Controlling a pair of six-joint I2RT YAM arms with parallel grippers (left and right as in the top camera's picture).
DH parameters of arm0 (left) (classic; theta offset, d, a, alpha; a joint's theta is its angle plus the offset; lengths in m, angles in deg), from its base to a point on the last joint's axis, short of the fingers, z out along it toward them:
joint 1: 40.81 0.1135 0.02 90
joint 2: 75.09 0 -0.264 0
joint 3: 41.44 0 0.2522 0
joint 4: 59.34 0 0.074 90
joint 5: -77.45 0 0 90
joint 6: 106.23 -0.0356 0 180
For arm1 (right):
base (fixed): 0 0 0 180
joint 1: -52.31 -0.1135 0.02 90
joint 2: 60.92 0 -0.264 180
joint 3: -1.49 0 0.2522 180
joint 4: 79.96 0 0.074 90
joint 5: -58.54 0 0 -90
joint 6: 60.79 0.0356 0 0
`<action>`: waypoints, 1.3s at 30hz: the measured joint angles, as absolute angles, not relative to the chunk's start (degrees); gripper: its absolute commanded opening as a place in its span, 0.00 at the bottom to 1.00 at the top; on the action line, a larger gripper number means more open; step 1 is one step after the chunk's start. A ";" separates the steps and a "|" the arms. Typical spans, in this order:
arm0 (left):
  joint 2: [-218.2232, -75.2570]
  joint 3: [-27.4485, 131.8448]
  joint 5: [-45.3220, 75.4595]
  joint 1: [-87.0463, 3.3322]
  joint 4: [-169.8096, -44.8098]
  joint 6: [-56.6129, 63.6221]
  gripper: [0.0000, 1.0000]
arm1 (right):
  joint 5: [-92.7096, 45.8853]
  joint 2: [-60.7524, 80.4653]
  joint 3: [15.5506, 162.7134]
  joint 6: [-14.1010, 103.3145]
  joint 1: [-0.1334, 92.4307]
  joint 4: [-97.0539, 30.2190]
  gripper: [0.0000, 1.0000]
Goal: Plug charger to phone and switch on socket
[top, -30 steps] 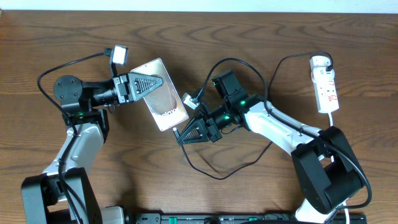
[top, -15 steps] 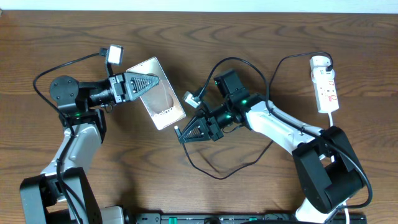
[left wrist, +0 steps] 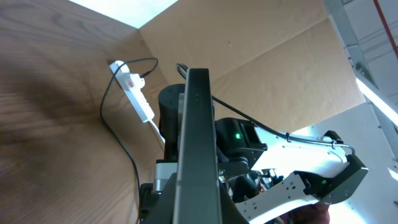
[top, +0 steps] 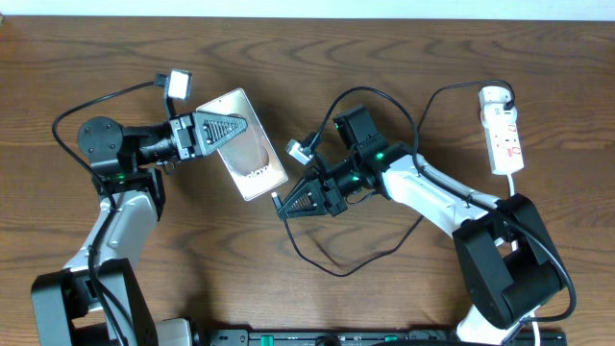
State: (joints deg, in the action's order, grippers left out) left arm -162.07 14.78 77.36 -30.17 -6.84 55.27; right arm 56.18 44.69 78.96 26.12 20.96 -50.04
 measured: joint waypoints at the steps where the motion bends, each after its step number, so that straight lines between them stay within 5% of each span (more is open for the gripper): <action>1: -162.07 14.78 77.36 -30.41 -6.84 55.10 0.07 | 56.22 44.69 78.96 26.12 20.96 -50.04 0.01; 39: -162.07 14.78 77.36 -30.85 -10.19 52.89 0.07 | 56.42 44.69 78.96 27.14 19.89 -53.54 0.01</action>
